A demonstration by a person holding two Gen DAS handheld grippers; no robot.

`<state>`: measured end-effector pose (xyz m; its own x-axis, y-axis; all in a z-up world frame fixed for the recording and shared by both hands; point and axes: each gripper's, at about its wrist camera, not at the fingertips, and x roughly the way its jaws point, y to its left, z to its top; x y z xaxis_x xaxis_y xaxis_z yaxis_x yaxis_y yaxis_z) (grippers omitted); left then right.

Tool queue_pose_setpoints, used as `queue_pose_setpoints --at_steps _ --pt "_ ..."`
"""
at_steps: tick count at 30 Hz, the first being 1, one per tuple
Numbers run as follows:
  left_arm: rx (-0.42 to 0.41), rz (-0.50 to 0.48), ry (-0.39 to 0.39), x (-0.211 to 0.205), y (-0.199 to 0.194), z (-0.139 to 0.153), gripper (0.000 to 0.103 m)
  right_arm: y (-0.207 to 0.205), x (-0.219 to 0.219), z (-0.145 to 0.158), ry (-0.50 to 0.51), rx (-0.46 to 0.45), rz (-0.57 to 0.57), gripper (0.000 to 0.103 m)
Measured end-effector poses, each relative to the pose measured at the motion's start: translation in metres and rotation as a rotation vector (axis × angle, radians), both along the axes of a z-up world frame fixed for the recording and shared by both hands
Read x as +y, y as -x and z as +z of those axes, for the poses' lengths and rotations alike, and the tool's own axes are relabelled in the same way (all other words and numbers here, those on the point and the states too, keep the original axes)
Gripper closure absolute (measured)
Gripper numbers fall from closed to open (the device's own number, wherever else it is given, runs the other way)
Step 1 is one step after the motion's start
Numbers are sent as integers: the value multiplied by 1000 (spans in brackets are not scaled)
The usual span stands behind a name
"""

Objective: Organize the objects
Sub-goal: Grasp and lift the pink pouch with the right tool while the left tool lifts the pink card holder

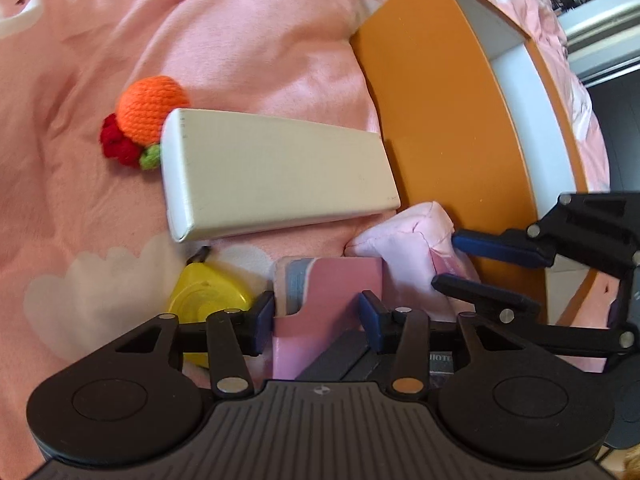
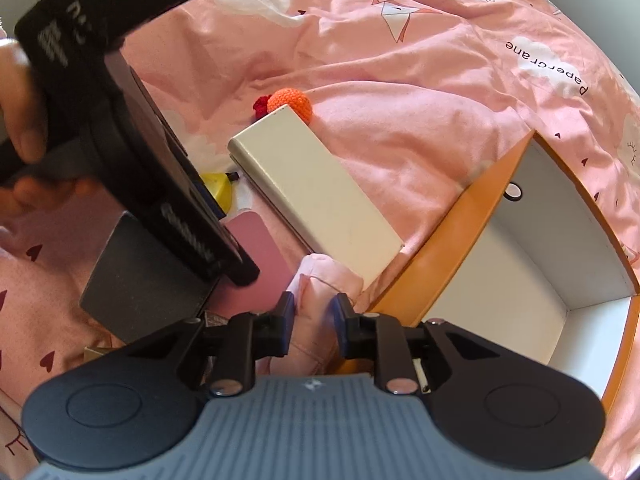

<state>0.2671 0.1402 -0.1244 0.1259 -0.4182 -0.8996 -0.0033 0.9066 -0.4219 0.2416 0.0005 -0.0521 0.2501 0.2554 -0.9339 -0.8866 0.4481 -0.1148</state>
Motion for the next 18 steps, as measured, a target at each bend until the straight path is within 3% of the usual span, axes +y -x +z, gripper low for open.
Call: queue_pose_setpoints --at_steps 1,3,5,7,9,13,15,18 --pt "-6 -7 -10 -3 0 0 47 1 1 -1 6 -7 6 77" --pt "-20 -24 -27 -6 2 4 49 5 3 -2 12 5 29 54" --pt "-34 -26 -20 -3 5 11 59 12 4 -1 18 12 53 47" --pt "-50 -28 -3 2 10 19 68 20 7 -5 56 -38 77 50" --pt "-67 -24 0 5 15 27 72 26 10 -10 92 -98 98 59" --pt "-99 -5 -2 6 19 38 77 28 14 -21 126 -174 103 67" --pt "-113 0 -7 5 20 45 79 28 13 -18 115 -187 84 75" --pt "-146 -3 -22 5 23 62 80 33 7 -5 76 -224 71 79"
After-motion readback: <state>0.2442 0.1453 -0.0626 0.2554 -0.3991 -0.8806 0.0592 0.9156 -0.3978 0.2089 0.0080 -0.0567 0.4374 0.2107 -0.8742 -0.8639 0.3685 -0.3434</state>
